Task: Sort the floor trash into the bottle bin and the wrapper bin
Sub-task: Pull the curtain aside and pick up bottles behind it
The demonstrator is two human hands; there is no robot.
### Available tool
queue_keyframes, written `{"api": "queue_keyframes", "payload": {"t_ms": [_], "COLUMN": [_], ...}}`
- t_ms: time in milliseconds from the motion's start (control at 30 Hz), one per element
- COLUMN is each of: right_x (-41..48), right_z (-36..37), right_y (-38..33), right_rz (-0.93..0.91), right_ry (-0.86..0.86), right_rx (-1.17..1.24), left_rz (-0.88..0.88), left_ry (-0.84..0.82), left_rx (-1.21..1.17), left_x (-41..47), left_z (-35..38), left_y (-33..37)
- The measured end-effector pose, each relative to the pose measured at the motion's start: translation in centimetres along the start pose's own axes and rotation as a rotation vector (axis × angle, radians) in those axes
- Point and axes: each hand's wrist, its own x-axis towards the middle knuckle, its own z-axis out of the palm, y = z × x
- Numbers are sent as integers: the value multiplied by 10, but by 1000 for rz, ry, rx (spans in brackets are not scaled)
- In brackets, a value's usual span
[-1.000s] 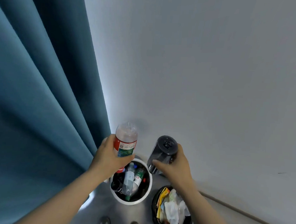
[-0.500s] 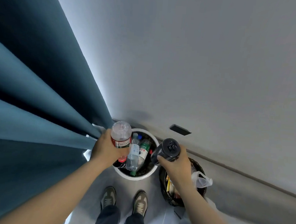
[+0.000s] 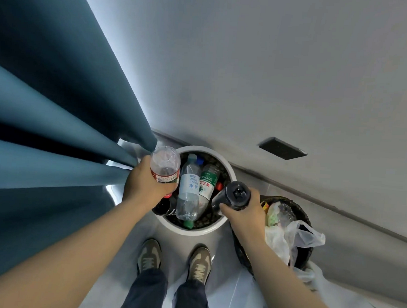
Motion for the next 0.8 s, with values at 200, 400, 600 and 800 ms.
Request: {"api": "queue_keyframes", "payload": {"t_ms": [200, 400, 600, 800], "right_x": [20, 35, 52, 62], "right_z": [30, 48, 60, 67], "right_y": [27, 46, 61, 70], "right_rz": [37, 63, 84, 128], "right_ry": [-53, -76, -124, -110], "right_rx": [-41, -101, -141, -193], "left_rz": [24, 59, 67, 106], "left_ry": [-8, -76, -102, -157], "left_rx": [37, 128, 195, 235], "left_x": [30, 43, 53, 65], "left_z": [24, 41, 56, 65], "left_y": [-13, -24, -35, -32]}}
